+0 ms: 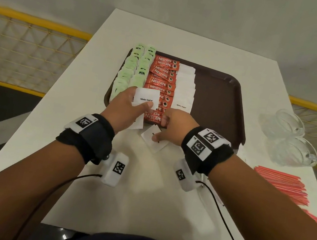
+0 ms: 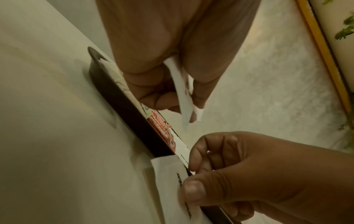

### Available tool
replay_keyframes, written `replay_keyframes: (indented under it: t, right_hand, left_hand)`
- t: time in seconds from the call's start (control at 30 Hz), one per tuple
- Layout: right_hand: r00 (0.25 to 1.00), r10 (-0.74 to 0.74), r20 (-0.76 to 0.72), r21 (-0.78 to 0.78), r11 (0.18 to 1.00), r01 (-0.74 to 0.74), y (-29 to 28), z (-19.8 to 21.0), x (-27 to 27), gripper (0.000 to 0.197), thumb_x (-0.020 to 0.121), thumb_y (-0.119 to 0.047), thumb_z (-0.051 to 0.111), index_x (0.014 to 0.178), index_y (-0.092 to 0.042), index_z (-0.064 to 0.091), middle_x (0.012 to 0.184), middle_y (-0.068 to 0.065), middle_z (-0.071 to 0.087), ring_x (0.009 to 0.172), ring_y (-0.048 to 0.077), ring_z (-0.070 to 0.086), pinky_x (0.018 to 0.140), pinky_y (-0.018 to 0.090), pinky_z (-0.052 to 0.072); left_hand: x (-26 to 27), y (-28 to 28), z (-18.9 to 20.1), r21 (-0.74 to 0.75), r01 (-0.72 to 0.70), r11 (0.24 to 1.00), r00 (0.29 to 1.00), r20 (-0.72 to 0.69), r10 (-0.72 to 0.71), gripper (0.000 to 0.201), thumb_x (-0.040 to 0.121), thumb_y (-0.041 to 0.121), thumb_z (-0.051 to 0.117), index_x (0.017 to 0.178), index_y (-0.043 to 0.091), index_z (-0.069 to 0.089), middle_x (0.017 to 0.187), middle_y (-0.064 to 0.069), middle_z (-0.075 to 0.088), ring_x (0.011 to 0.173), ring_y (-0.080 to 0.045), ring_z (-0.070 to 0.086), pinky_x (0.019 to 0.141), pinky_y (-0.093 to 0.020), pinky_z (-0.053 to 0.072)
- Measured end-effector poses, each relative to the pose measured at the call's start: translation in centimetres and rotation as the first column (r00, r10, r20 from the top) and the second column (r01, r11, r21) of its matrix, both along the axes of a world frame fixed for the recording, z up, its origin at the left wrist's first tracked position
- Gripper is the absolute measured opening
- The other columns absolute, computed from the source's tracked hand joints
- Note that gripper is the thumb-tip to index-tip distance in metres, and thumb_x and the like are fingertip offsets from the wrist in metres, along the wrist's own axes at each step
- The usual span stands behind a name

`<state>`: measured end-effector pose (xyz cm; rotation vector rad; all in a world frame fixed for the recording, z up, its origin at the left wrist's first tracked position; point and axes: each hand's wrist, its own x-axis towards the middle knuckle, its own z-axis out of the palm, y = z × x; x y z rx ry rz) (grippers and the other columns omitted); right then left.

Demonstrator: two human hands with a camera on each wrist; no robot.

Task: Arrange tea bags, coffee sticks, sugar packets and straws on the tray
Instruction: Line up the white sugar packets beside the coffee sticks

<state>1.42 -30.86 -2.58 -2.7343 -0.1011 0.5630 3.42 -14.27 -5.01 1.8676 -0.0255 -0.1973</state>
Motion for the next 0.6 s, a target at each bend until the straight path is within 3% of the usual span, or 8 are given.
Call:
replay_keyframes:
  t: [0.1, 0.23, 0.37, 0.47, 0.6]
  right_hand:
    - [0.999, 0.036, 0.016, -0.106, 0.994, -0.034, 0.6, -0.4, 0.0, 0.039, 0.074, -0.043, 0.079, 0.077, -0.019, 0.048, 0.078, -0.003, 0.055, 0.067, 0.012, 0.053, 0.057, 0.022, 0.038]
    - [0.998, 0.067, 0.0, -0.221, 0.973, -0.066, 1.1, -0.8, -0.1, 0.041, 0.078, -0.047, 0.074, 0.08, -0.017, 0.047, 0.073, -0.004, 0.051, 0.061, 0.011, 0.05, 0.067, 0.028, 0.049]
    - [0.995, 0.098, -0.01, -0.264, 0.96, -0.097, 1.3, -1.1, 0.1, 0.046, 0.08, -0.047, 0.073, 0.068, -0.018, 0.039, 0.071, -0.004, 0.049, 0.06, 0.011, 0.048, 0.069, 0.03, 0.049]
    - [0.994, 0.104, -0.024, -0.22, 0.97, -0.106, 1.2, -1.3, 0.2, 0.036, 0.081, -0.041, 0.072, 0.072, -0.018, 0.046, 0.072, -0.005, 0.051, 0.068, 0.015, 0.054, 0.068, 0.028, 0.047]
    - [0.999, 0.042, 0.004, -0.033, 0.999, -0.042, 0.4, -0.7, 0.0, 0.015, 0.085, -0.029, 0.069, 0.082, -0.014, 0.066, 0.085, 0.0, 0.065, 0.082, 0.016, 0.062, 0.072, 0.025, 0.048]
  left_hand:
    - [-0.1, 0.4, -0.2, 0.026, 0.013, 1.0, 1.0, 0.0, -0.013, 0.034, 0.093, 0.032, 0.064, 0.123, 0.02, 0.054, 0.114, 0.003, 0.064, 0.1, -0.016, 0.064, 0.083, -0.037, 0.058]
    - [-0.3, 0.8, -0.6, 0.018, 0.017, 1.0, 1.0, -0.015, -0.017, 0.04, 0.092, 0.036, 0.065, 0.128, 0.02, 0.055, 0.12, 0.001, 0.065, 0.106, -0.02, 0.064, 0.087, -0.043, 0.058]
    - [-0.6, 0.7, -0.6, 0.014, 0.009, 1.0, 1.0, -0.027, -0.009, 0.045, 0.091, 0.048, 0.059, 0.128, 0.022, 0.055, 0.12, 0.001, 0.064, 0.107, -0.021, 0.062, 0.09, -0.043, 0.056]
    - [-0.6, 0.7, -0.6, -0.005, -0.01, 1.0, 0.999, -0.033, 0.009, 0.032, 0.1, 0.038, 0.051, 0.125, 0.019, 0.056, 0.12, -0.002, 0.064, 0.109, -0.022, 0.061, 0.094, -0.042, 0.053]
    - [-0.5, 1.1, -0.4, -0.043, -0.024, 0.999, 1.0, -0.018, 0.023, 0.023, 0.1, 0.033, 0.052, 0.117, 0.019, 0.06, 0.116, -0.001, 0.067, 0.107, -0.022, 0.063, 0.095, -0.045, 0.053]
